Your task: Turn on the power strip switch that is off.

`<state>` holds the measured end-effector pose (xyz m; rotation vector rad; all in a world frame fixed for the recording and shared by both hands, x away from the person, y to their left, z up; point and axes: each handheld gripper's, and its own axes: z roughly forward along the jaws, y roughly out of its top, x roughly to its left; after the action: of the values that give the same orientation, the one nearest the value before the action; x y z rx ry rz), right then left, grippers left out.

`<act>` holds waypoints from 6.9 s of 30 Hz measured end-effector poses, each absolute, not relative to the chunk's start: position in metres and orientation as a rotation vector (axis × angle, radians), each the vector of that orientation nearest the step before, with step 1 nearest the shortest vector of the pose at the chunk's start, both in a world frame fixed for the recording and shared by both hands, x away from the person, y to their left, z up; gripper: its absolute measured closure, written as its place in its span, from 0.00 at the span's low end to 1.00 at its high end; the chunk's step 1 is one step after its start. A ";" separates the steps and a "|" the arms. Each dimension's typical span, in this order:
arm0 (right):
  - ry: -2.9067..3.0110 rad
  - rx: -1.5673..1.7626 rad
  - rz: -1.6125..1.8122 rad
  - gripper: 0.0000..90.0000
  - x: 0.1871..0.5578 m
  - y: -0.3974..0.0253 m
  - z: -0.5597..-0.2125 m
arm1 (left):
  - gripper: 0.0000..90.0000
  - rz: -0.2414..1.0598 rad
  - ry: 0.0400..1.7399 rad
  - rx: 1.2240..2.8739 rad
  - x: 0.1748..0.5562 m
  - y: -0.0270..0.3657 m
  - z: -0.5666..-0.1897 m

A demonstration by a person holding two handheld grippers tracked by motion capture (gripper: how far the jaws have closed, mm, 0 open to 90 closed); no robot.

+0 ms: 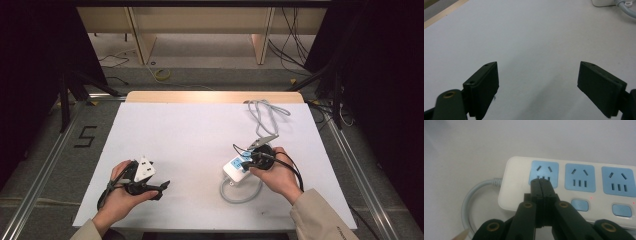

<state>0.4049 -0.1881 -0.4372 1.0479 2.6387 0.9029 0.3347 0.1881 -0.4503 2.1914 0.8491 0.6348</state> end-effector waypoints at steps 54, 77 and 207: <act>2.689 1.026 0.692 1.00 0.410 -0.172 -0.440 | 0.19 0.631 0.852 2.191 0.334 0.188 -0.451; 2.692 1.066 0.677 1.00 0.411 -0.170 -0.440 | 0.19 0.631 0.847 2.193 0.334 0.186 -0.451; 2.515 1.100 1.047 0.70 0.396 -0.221 -0.428 | 0.20 0.615 0.868 2.215 0.334 0.189 -0.452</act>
<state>0.3959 -0.2209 -0.4283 1.0995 2.5155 1.0470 0.3340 0.1891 -0.4521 2.2148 0.8678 0.6154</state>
